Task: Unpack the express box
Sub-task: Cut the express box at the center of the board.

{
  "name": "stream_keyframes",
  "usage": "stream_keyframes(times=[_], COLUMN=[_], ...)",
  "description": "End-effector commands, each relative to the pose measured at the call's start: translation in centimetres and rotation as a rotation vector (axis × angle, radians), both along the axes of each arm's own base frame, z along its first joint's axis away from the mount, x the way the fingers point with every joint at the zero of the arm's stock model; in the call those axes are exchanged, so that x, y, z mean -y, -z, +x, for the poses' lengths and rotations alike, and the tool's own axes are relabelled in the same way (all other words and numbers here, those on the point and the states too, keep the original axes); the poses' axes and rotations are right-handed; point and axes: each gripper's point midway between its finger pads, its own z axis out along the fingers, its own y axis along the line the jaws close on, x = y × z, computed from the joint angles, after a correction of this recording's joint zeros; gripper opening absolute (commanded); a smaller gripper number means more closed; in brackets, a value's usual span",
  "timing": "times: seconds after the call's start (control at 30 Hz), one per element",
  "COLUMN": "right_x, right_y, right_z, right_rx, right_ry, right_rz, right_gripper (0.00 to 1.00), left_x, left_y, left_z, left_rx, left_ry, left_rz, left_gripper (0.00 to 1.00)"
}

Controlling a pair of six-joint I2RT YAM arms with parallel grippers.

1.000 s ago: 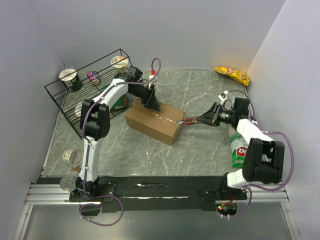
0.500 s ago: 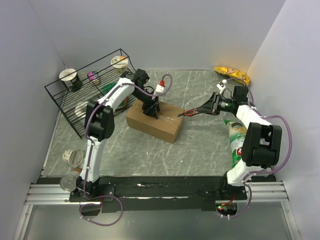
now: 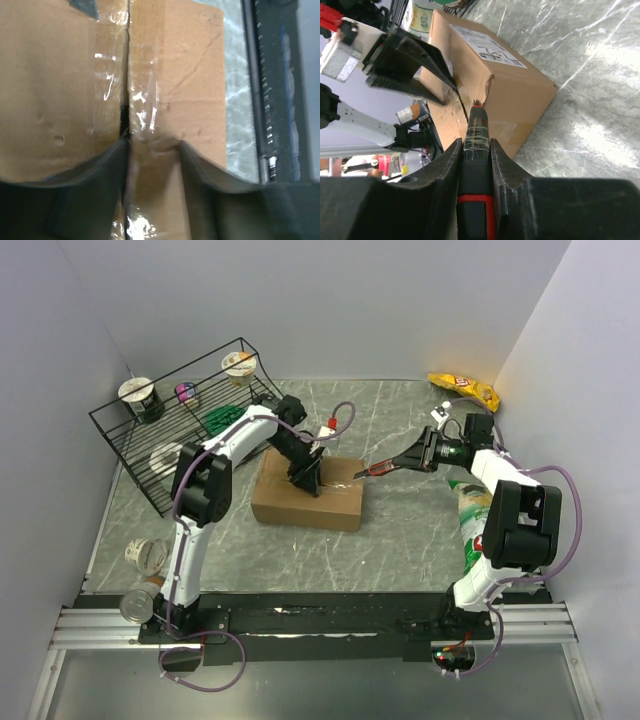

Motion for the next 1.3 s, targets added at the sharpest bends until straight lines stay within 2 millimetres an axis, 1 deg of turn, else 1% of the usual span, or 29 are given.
stream_keyframes(times=[0.0, 0.03, 0.13, 0.17, 0.2, 0.23, 0.3, 0.33, 0.37, 0.4, 0.47, 0.5, 0.53, 0.57, 0.6, 0.63, 0.67, 0.77, 0.87, 0.9, 1.03, 1.13, 1.17, 1.2, 1.23, 1.27], right_x=[0.5, 0.5, 0.4, 0.4, 0.4, 0.4, 0.3, 0.2, 0.1, 0.2, 0.2, 0.1, 0.2, 0.2, -0.1, -0.3, -0.4, -0.7, -0.9, -1.0, -1.0, -0.9, -1.0, -0.9, -0.9, -1.0], right_y=[0.2, 0.2, -0.1, -0.2, -0.2, -0.3, -0.5, -0.7, -1.1, -0.7, -1.0, -0.3, -0.5, -0.7, -0.2, -0.2, 0.4, 0.9, 1.2, 1.2, 1.1, 0.6, 0.8, 0.7, 0.7, 0.9], right_z=[2.0, 2.0, 1.8, 1.7, 1.6, 1.5, 1.1, 0.9, 0.7, 0.2, 0.0, -0.5, -0.2, -0.1, -0.6, -0.7, -0.9, -1.8, -2.7, -3.1, -4.1, -4.9, -5.3, -5.6, -6.0, -6.6], right_rx=[0.083, 0.083, 0.092, 0.095, 0.091, 0.096, 0.105, 0.109, 0.123, 0.112, 0.126, 0.11, 0.12, 0.133, 0.11, 0.091, 0.055, 0.017, 0.012, -0.016, -0.022, -0.019, -0.03, -0.034, -0.045, -0.064], right_ry=[0.018, 0.015, 0.009, 0.003, 0.003, 0.001, -0.007, -0.017, -0.019, -0.014, 0.004, 0.015, 0.037, 0.053, 0.056, 0.056, 0.051, 0.027, -0.015, -0.024, -0.046, -0.049, -0.05, -0.05, -0.051, -0.053], right_rz=[-0.082, -0.08, -0.082, -0.079, -0.078, -0.079, -0.072, -0.069, -0.069, -0.07, -0.068, -0.059, -0.05, -0.047, -0.029, -0.012, -0.002, 0.024, 0.022, 0.029, 0.019, 0.019, 0.024, 0.029, 0.033, 0.047], right_gripper=[0.0, 0.0, 0.0, 0.0, 0.0, 0.0, 0.0, 0.0, 0.0, 0.0, 0.0, 0.0, 0.0, 0.0, 0.0, 0.0, 0.0, 0.0, 0.0, 0.0, 0.0, 0.0, 0.0, 0.0, 0.0, 0.0], left_x=[0.6, 0.7, 0.9, 1.1, 1.3, 1.4, 1.9, 1.7, 1.8, 2.1, 1.8, 1.9, 1.7, 1.6, 1.6, 1.6, 1.5, 1.4, 1.3, 1.3, 1.2, 1.0, 1.0, 1.0, 0.9, 1.1], left_y=[2.0, 2.1, 2.9, 3.1, 3.3, 3.5, 2.5, 2.3, 1.9, 1.1, 0.3, -0.2, -0.4, -0.5, -0.5, -0.6, -0.6, -0.8, -1.1, -1.1, -1.4, -1.6, -1.6, -1.6, -1.8, -1.8], left_z=[-4.7, -4.7, -4.5, -4.2, -4.0, -3.8, -3.2, -2.7, -2.3, -2.0, -1.1, -0.9, -0.6, -0.5, -0.5, -0.5, -0.6, -0.5, 0.1, 0.2, 1.3, 2.6, 2.9, 3.8, 3.9, 4.7], left_rx=[-0.263, -0.274, -0.283, -0.292, -0.303, -0.326, -0.353, -0.373, -0.384, -0.42, -0.464, -0.483, -0.486, -0.482, -0.475, -0.47, -0.467, -0.439, -0.413, -0.417, -0.389, -0.361, -0.357, -0.34, -0.335, -0.311], left_ry=[-0.005, -0.011, -0.011, -0.018, -0.025, -0.042, -0.061, -0.082, -0.094, -0.11, -0.149, -0.157, -0.164, -0.163, -0.159, -0.157, -0.156, -0.144, -0.148, -0.154, -0.177, -0.209, -0.218, -0.237, -0.249, -0.266], left_rz=[0.102, 0.107, 0.108, 0.108, 0.11, 0.113, 0.062, 0.042, 0.018, -0.027, -0.063, -0.091, -0.106, -0.114, -0.121, -0.126, -0.13, -0.15, -0.163, -0.161, -0.18, -0.189, -0.193, -0.207, -0.207, -0.216], left_gripper=[0.68, 0.76, 0.74, 0.72, 0.67, 0.53, 0.37, 0.13, 0.01, 0.01, 0.01, 0.01, 0.01, 0.01, 0.01, 0.01, 0.01, 0.01, 0.01, 0.01, 0.01, 0.01, 0.01, 0.01, 0.01, 0.01])
